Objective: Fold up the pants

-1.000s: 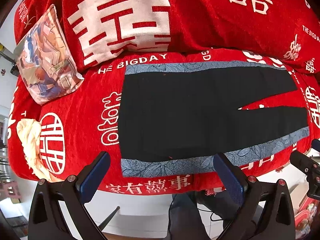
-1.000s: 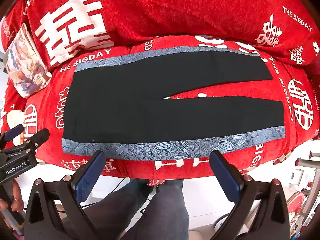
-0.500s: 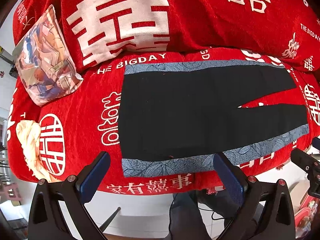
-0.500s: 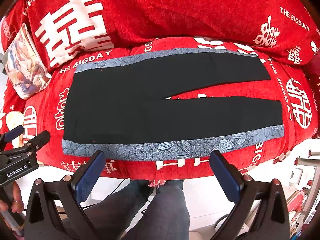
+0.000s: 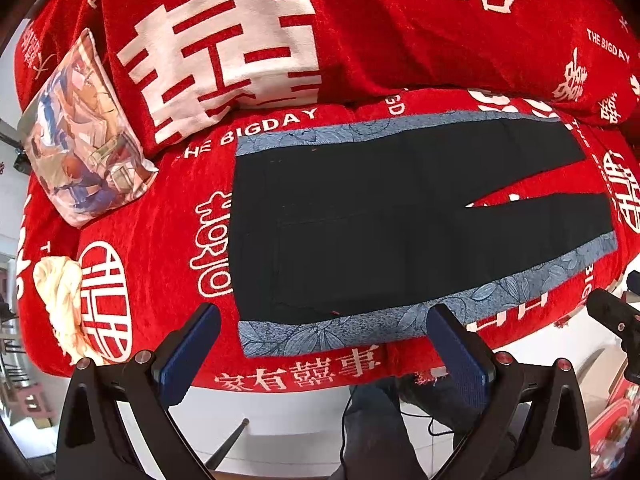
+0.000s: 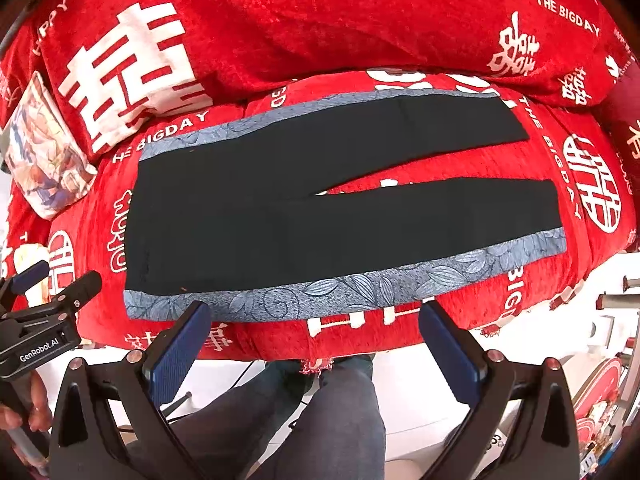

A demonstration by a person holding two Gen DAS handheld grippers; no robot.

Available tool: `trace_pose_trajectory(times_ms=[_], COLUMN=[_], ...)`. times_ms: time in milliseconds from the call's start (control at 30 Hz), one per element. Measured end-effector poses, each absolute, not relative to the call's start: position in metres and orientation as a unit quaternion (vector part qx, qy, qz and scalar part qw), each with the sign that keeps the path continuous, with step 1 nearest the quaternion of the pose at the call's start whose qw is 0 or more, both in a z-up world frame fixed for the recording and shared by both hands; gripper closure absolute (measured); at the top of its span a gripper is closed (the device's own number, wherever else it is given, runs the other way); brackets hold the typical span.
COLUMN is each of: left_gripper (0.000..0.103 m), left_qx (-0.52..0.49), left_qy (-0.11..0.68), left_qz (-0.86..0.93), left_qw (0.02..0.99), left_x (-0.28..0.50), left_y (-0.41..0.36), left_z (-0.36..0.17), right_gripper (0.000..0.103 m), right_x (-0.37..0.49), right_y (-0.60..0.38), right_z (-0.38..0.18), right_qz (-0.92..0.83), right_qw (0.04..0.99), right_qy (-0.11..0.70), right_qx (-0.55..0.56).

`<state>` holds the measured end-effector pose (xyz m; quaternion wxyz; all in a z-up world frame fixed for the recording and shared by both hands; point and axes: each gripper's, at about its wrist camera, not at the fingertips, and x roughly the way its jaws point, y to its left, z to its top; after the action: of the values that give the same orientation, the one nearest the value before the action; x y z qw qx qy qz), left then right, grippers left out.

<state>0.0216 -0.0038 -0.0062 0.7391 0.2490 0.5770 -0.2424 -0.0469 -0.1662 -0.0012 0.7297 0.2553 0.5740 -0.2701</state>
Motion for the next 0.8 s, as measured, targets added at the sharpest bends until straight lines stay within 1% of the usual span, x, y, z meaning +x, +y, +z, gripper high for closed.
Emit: trace_pose_trajectory(times_ms=[333,800], left_gripper=[0.0,0.0], left_qx=[0.256,0.246], left_qy=[0.575,0.578], left_qz=[-0.253,-0.247], left_qw=[0.735,0.738], left_x=[0.019,0.025], left_y=[-0.01,-0.004], left_z=[-0.006,-0.005], right_gripper=[0.0,0.0], right_x=[-0.059,-0.05], right_y=[-0.17,-0.172], right_z=[-0.001,0.002], right_qz=[-0.283,-0.278], right_qw=[0.727,0.73], right_qy=[0.567,0.568], right_qx=[0.265,0.258])
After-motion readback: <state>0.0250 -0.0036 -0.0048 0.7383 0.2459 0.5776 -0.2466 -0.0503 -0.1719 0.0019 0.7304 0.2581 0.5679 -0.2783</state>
